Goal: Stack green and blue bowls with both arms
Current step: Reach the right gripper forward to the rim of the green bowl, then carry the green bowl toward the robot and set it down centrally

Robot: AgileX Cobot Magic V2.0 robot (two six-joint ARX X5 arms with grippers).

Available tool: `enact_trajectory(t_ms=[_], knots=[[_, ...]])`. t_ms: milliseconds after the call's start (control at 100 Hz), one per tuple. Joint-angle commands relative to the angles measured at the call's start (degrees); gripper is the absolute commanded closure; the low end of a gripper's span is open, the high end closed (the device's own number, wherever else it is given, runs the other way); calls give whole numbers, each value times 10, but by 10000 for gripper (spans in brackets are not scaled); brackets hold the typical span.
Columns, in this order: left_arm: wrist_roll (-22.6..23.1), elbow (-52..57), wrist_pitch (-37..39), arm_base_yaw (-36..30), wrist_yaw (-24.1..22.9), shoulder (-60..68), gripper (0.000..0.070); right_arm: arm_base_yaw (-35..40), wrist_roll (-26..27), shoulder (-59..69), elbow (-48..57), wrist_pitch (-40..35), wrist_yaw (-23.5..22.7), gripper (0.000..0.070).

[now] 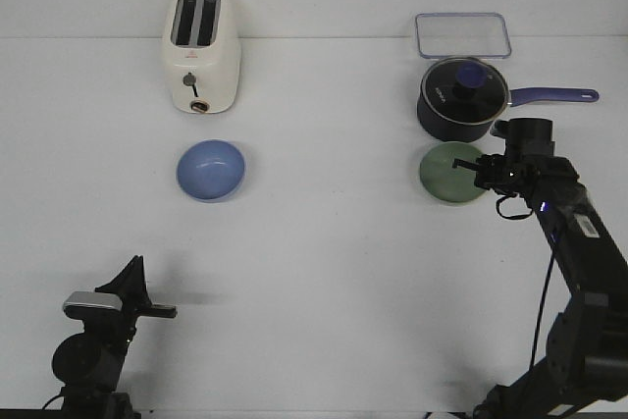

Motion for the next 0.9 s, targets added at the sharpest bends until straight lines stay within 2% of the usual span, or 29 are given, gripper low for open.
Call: enact_trajectory(t_ms=[0, 200, 370, 480, 620, 730, 890], knots=[[-1, -12, 10, 1, 0, -1, 685, 3, 2, -43, 6, -7, -20, 700], [-1, -12, 10, 1, 0, -1, 685, 58, 2, -184, -51, -54, -49, 700], [-1, -12, 10, 1, 0, -1, 685, 169, 22, -257, -126, -53, -57, 700], [-2, -12, 10, 1, 0, -1, 685, 260, 54, -260, -172, -24, -56, 700], [-2, -12, 10, 1, 0, -1, 685, 350, 110, -247, -229, 60, -50, 700], [-1, -12, 10, 1, 0, -1, 685, 393, 125, -219, -243, 82, -18, 700], [-2, -12, 10, 1, 0, -1, 685, 422, 126, -182, -243, 94, -7, 700]])
